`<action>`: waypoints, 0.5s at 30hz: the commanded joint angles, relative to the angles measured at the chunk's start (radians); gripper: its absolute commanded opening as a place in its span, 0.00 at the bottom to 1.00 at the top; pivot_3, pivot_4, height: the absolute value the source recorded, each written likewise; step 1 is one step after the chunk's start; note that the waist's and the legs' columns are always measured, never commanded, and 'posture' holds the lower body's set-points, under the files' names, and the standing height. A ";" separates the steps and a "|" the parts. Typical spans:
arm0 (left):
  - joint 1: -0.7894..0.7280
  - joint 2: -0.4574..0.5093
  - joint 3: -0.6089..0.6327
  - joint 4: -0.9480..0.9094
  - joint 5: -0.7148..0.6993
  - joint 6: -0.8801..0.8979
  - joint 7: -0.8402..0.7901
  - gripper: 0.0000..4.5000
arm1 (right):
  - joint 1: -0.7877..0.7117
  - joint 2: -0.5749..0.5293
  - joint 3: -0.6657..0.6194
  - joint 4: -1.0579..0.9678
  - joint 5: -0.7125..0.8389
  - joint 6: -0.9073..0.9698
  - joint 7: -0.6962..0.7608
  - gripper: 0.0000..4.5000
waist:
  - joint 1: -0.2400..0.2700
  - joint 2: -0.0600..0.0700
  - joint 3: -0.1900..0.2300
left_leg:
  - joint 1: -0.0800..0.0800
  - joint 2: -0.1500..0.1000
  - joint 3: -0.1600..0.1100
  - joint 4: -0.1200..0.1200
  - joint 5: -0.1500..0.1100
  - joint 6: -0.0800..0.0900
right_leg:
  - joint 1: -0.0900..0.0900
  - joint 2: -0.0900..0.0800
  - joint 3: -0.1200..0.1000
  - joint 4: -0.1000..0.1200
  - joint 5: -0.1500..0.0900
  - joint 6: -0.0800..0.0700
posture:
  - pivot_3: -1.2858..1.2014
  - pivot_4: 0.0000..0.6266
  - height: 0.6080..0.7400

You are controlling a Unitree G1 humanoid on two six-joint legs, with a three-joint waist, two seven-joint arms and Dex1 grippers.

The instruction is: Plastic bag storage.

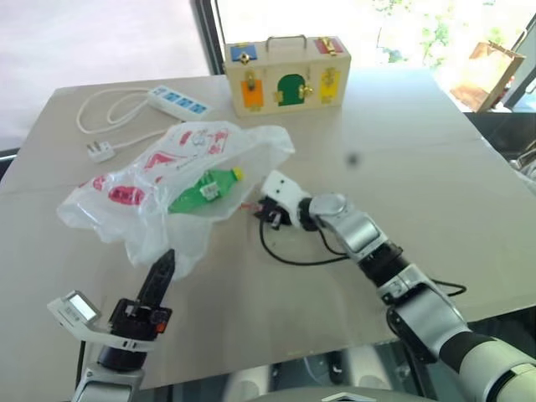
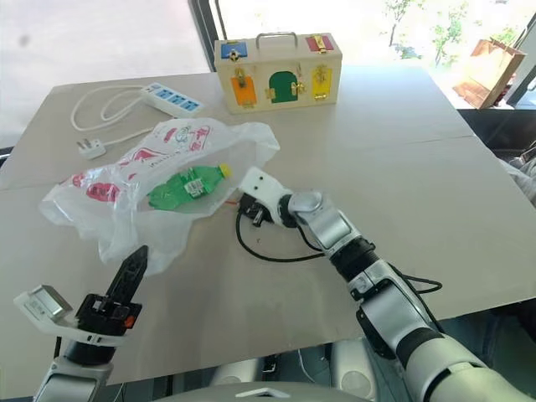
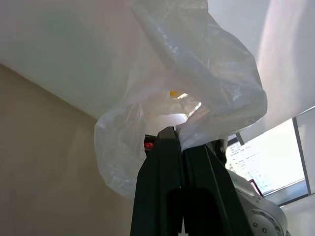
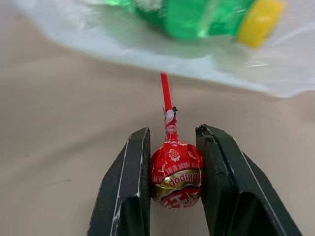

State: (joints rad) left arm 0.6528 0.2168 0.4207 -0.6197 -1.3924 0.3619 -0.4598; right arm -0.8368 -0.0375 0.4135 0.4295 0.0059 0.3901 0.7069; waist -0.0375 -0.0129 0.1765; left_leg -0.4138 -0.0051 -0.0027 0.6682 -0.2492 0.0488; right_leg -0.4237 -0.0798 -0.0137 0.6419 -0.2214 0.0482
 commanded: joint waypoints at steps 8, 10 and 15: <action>0.014 -0.005 0.017 -0.022 0.005 -0.008 -0.013 0.00 | -0.092 -0.163 -0.024 -0.146 -0.003 0.017 0.163 0.18 | 0.003 0.000 0.000 | 0.000 0.000 0.000 0.000 0.000 0.000 | 0.000 0.000 0.000 -0.001 0.000 0.000 | 0.52 0.24 1.00; 0.011 -0.003 0.018 -0.019 0.004 -0.007 -0.014 0.00 | -0.100 -0.154 -0.030 -0.159 0.005 0.029 0.163 0.18 | -0.001 0.000 0.000 | 0.000 0.000 0.000 0.000 0.000 0.000 | 0.000 0.000 0.000 -0.001 0.000 0.000 | 0.52 0.24 1.00; 0.009 0.010 0.006 -0.027 0.000 0.008 -0.021 0.00 | -0.135 0.005 -0.025 -0.104 0.012 0.021 0.092 0.18 | -0.006 0.000 0.000 | 0.000 0.003 0.001 -0.001 0.000 0.000 | -0.001 0.003 0.001 0.000 0.000 0.000 | 0.52 0.24 1.00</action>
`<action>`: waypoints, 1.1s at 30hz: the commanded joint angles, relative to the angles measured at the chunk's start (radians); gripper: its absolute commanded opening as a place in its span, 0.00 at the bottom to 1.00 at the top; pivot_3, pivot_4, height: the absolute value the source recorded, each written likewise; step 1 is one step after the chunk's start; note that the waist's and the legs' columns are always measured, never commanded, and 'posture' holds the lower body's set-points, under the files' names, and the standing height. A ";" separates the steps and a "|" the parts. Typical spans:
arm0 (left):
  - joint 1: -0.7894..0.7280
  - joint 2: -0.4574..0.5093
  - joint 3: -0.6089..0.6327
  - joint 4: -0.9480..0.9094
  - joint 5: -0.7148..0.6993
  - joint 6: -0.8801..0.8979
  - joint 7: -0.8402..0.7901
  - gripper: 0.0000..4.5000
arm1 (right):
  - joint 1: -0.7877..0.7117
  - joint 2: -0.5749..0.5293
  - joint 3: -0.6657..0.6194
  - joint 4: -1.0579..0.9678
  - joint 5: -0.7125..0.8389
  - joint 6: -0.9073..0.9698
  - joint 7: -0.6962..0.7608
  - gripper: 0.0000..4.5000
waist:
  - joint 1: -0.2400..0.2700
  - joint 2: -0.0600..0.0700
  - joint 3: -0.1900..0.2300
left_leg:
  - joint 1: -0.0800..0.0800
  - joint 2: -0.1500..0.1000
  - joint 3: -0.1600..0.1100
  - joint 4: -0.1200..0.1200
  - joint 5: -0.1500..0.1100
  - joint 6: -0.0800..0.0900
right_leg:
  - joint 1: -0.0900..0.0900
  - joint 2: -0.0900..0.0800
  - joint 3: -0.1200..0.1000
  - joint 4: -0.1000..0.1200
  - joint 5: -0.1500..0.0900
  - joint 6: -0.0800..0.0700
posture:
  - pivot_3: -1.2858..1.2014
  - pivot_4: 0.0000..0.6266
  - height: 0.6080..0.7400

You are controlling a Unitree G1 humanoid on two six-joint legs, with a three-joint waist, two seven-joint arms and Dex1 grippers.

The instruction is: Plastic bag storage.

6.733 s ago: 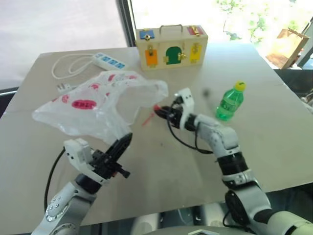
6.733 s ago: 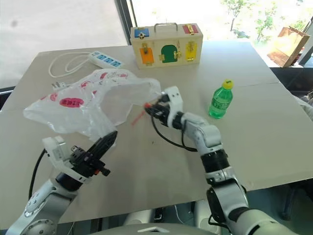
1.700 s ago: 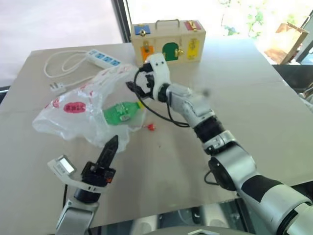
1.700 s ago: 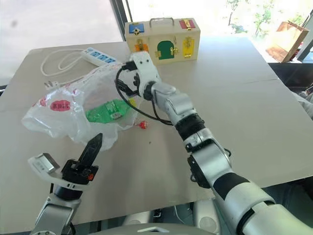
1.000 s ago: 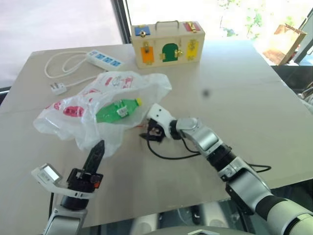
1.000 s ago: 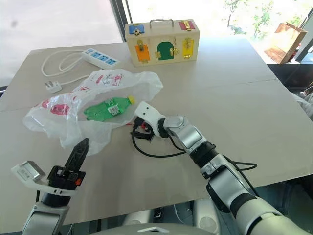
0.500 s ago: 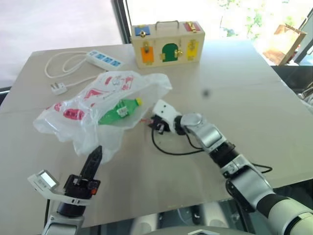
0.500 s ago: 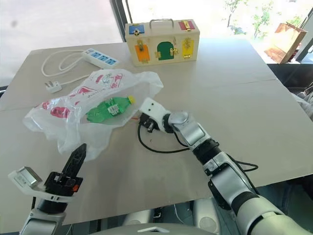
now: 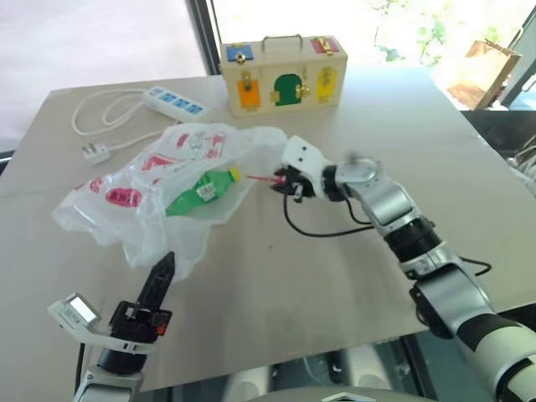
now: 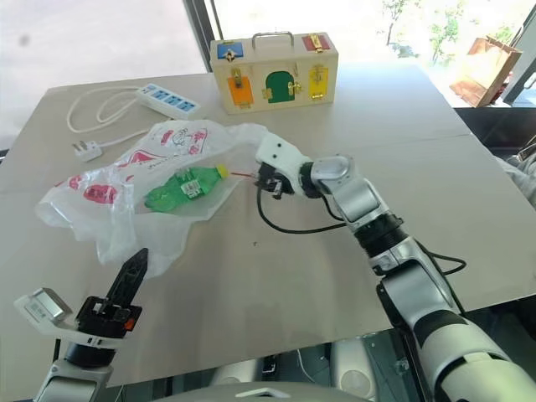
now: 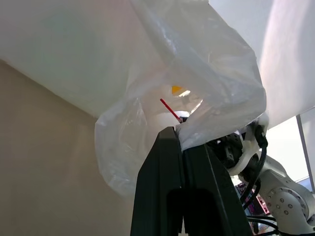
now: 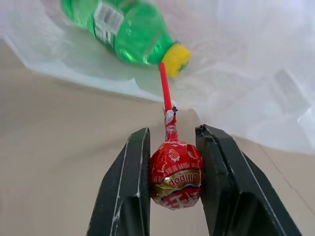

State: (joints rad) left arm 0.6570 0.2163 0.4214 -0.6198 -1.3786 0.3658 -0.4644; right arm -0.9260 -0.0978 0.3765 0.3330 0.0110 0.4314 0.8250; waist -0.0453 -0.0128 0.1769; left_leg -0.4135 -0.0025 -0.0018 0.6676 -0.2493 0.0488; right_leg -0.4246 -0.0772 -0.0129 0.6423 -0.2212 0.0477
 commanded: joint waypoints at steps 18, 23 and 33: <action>-0.005 0.011 -0.023 -0.024 0.018 0.002 -0.031 0.00 | 0.059 0.010 0.015 -0.070 0.051 -0.012 0.077 0.98 | 0.031 -0.003 -0.001 | -0.002 -0.004 -0.002 0.000 0.000 -0.001 | 0.001 -0.004 -0.003 -0.002 0.001 -0.001 | 0.52 0.24 1.00; -0.017 0.013 -0.027 -0.021 0.030 0.003 -0.039 0.00 | 0.087 -0.122 -0.045 0.006 0.001 0.011 0.008 0.98 | 0.026 -0.004 -0.001 | -0.001 -0.003 -0.001 0.000 0.000 -0.001 | 0.001 -0.003 -0.002 -0.002 0.001 -0.001 | 0.52 0.24 1.00; 0.013 -0.021 -0.036 -0.033 0.052 -0.010 -0.050 0.00 | -0.077 0.025 -0.253 0.321 0.065 -0.174 -0.248 0.98 | 0.013 -0.003 -0.001 | -0.001 -0.001 0.001 0.000 0.000 -0.001 | 0.001 -0.001 0.000 -0.001 0.001 -0.001 | 0.52 0.24 1.00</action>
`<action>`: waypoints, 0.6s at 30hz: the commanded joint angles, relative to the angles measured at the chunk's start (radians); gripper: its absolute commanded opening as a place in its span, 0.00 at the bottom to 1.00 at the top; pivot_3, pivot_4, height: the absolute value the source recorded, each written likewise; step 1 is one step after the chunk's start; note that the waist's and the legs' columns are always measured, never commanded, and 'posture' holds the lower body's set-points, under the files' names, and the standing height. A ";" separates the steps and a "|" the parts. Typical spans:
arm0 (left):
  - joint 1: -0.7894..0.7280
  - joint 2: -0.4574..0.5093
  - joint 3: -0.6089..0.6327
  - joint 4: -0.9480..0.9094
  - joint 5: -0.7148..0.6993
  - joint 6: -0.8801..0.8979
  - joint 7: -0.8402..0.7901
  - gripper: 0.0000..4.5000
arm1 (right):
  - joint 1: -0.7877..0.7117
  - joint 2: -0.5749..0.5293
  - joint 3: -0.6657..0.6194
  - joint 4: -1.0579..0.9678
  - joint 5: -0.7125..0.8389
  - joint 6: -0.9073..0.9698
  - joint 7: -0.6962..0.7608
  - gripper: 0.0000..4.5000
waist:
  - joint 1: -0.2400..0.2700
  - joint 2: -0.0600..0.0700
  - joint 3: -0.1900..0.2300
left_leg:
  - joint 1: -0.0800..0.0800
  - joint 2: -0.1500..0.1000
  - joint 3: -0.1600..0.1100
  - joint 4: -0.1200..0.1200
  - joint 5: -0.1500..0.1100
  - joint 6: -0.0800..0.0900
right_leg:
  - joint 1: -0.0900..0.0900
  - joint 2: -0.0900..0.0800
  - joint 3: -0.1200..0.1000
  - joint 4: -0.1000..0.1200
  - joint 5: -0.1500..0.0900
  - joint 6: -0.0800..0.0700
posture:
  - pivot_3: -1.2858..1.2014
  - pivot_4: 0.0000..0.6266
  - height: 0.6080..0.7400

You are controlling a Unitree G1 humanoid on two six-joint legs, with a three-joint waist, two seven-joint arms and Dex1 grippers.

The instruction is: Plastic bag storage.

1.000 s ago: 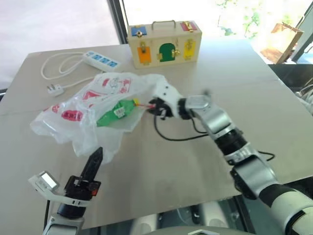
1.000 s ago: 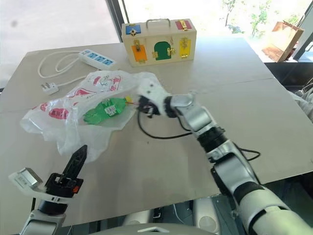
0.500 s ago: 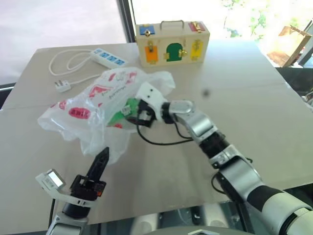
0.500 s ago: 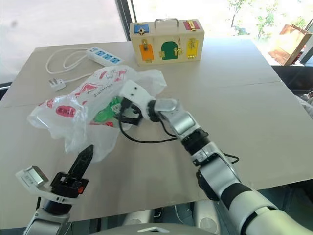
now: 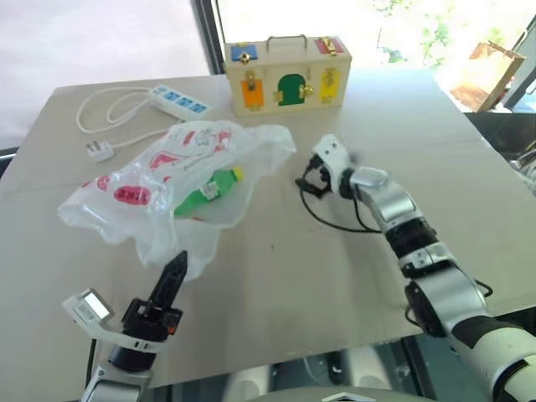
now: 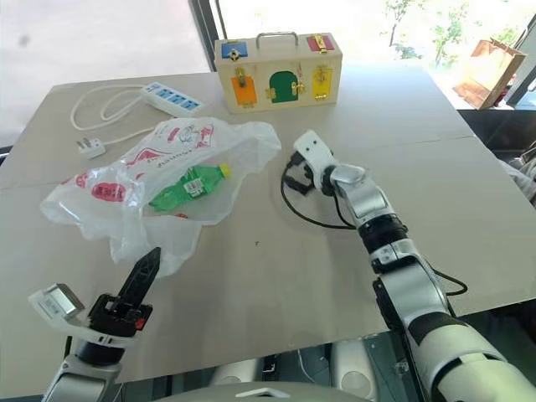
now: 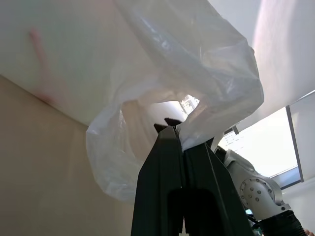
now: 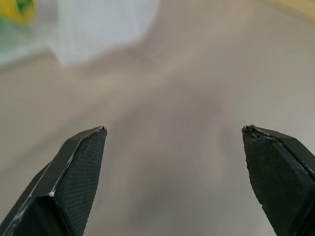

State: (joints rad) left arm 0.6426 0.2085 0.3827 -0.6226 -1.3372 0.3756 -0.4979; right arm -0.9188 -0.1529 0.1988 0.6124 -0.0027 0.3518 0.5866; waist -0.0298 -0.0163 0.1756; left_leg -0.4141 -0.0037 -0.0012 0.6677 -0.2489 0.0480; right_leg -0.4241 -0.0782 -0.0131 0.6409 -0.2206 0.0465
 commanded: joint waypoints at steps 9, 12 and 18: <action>0.040 -0.041 -0.006 -0.039 0.034 -0.039 -0.021 0.00 | -0.168 0.157 -0.108 0.115 0.132 -0.206 0.091 0.98 | -0.006 0.000 0.000 | 0.000 0.000 -0.001 0.000 0.000 0.000 | 0.000 -0.001 -0.001 0.000 0.000 0.000 | 0.52 0.24 1.00; 0.034 -0.046 -0.005 -0.035 0.040 -0.040 -0.021 0.00 | -0.166 0.154 -0.107 0.126 0.126 -0.204 0.093 0.77 | -0.007 0.000 0.000 | 0.000 0.000 -0.001 0.000 0.000 0.000 | 0.000 -0.001 -0.001 0.000 0.000 0.000 | 0.52 0.24 1.00; 0.018 -0.035 -0.004 -0.026 0.040 -0.031 -0.026 0.00 | -0.144 0.132 -0.094 0.138 0.096 -0.190 0.077 0.15 | -0.008 0.000 0.000 | 0.000 0.000 -0.001 0.000 0.000 0.000 | 0.000 0.000 -0.001 0.000 0.000 0.000 | 0.52 0.24 1.00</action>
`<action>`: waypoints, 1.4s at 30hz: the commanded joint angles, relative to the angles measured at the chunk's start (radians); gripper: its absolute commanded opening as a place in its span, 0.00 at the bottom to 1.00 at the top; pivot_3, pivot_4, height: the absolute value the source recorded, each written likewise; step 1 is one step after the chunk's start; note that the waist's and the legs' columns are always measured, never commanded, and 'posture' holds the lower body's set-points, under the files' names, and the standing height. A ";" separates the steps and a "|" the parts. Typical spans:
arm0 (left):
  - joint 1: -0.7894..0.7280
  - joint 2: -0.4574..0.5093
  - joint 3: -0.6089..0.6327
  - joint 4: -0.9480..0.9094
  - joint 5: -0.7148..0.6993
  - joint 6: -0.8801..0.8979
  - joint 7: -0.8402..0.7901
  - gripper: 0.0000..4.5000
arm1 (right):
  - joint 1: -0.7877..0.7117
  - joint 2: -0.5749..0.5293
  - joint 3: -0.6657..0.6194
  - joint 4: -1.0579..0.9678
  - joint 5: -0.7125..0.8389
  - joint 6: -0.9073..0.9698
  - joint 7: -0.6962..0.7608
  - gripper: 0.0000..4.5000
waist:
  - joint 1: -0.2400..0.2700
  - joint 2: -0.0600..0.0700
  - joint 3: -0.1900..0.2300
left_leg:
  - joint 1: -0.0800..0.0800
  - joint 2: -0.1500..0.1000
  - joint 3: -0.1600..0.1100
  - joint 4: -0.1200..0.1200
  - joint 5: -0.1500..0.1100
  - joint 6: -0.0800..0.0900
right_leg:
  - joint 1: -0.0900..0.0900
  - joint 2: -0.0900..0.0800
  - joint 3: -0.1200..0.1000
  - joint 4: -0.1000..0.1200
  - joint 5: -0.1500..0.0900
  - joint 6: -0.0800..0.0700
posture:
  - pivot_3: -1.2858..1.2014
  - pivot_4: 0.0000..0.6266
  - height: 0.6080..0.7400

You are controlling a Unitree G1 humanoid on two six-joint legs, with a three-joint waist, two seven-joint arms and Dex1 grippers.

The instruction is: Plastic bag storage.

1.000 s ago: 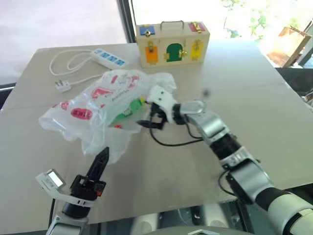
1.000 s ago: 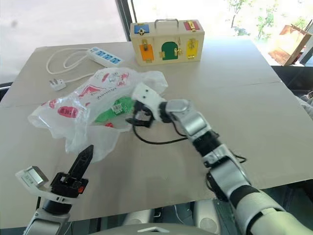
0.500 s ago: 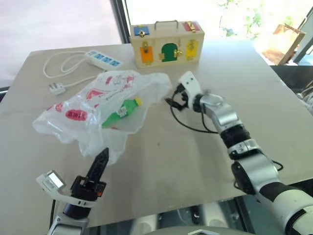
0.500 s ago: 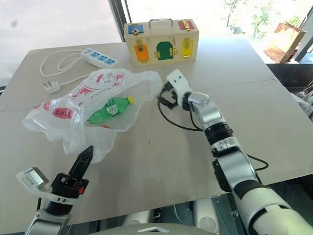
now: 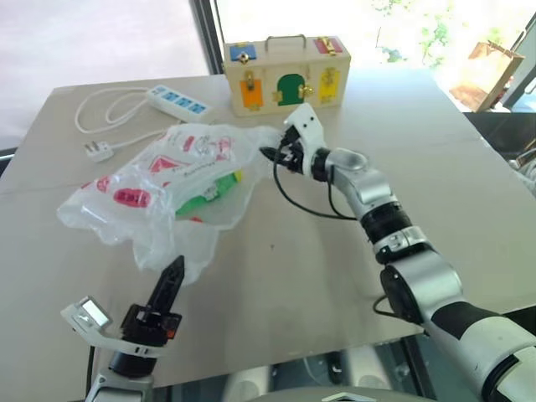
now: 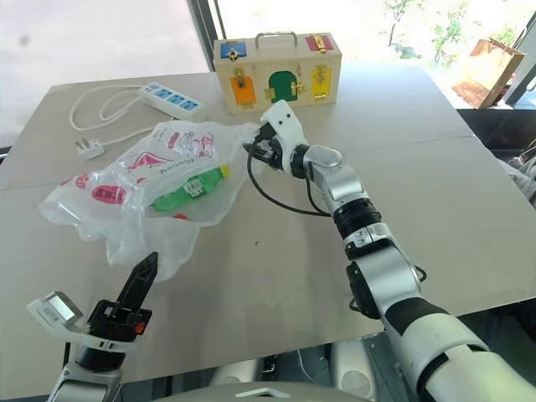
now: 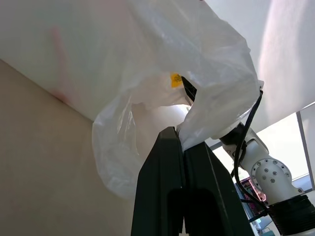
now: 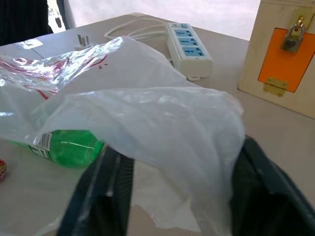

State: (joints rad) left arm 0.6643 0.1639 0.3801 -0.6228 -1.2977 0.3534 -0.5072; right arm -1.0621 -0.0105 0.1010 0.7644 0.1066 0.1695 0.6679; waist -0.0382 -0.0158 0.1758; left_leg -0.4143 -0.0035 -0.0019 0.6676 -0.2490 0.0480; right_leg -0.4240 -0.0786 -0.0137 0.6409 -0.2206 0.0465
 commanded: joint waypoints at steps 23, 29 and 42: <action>-0.991 0.658 0.142 0.319 -0.149 0.153 0.108 0.00 | 0.015 -0.258 -0.334 -0.435 0.591 0.631 0.382 0.02 | 0.029 0.003 0.004 | 0.000 -0.002 -0.003 0.001 0.000 0.000 | 0.000 0.001 -0.002 0.002 0.003 0.004 | 0.52 0.24 1.00; -1.406 0.639 0.086 0.630 -0.062 0.178 0.165 0.00 | -0.119 -0.241 -0.502 -0.327 0.719 0.662 0.192 0.02 | 0.027 0.002 0.004 | -0.001 -0.006 -0.002 0.001 0.003 -0.005 | 0.001 0.001 -0.002 0.001 0.003 0.005 | 0.52 0.24 1.00; -1.694 0.555 0.117 0.898 0.089 0.167 0.038 0.00 | -0.317 -0.372 -0.681 -0.119 0.836 0.597 0.135 0.02 | 0.023 0.001 0.006 | -0.010 -0.006 0.000 -0.002 0.004 -0.006 | -0.008 -0.001 -0.001 0.002 0.004 0.007 | 0.52 0.24 1.00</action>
State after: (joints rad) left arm -1.0026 0.7024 0.4552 0.2908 -1.2168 0.5378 -0.4569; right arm -1.3493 -0.3512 -0.5300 0.6693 0.9010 0.7983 0.7970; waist -0.0157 -0.0152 0.1814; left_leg -0.4253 -0.0091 -0.0020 0.6657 -0.2453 0.0423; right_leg -0.4326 -0.0792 -0.0144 0.6427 -0.2163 0.0540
